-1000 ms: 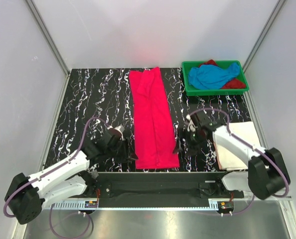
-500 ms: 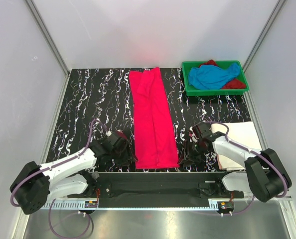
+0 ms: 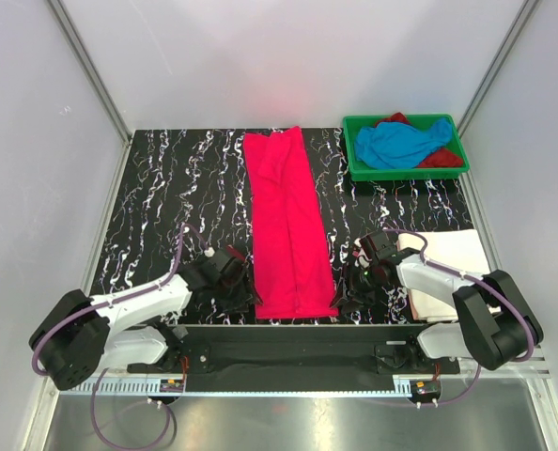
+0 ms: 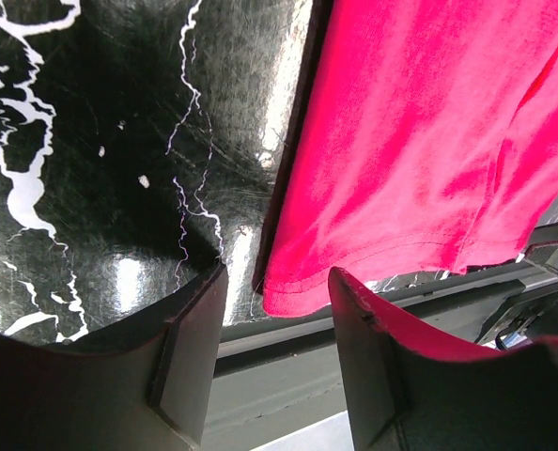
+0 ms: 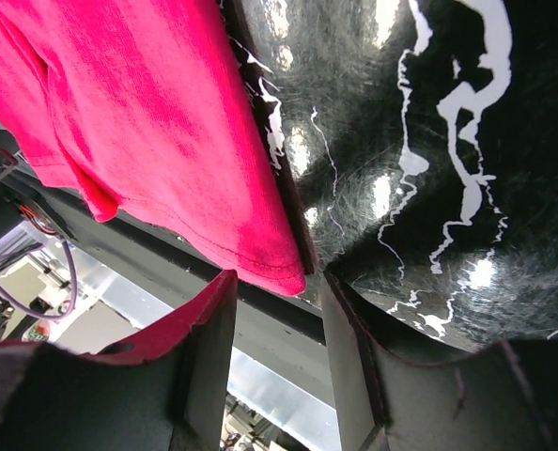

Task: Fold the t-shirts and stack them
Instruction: Fold the tshirt

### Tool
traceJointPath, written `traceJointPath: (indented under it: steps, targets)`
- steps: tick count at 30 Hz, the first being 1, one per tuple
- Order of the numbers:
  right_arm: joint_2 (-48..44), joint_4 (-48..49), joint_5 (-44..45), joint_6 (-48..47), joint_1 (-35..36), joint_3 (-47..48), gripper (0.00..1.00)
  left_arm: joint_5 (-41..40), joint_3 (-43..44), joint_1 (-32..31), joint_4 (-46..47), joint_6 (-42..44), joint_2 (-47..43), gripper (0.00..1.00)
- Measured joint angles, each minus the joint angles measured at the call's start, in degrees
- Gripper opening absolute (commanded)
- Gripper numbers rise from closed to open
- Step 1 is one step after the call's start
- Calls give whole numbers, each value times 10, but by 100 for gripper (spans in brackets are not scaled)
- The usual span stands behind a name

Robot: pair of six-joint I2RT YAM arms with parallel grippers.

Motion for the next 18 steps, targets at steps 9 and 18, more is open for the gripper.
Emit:
traceJointPath:
  steps: [9,18]
  targets:
    - [12,12,-12,14,4,0,49,7,0,-17,2,-9,7,51]
    - [26,26,-25,23,7,0,44,20,3,-32,14,-22,28,39]
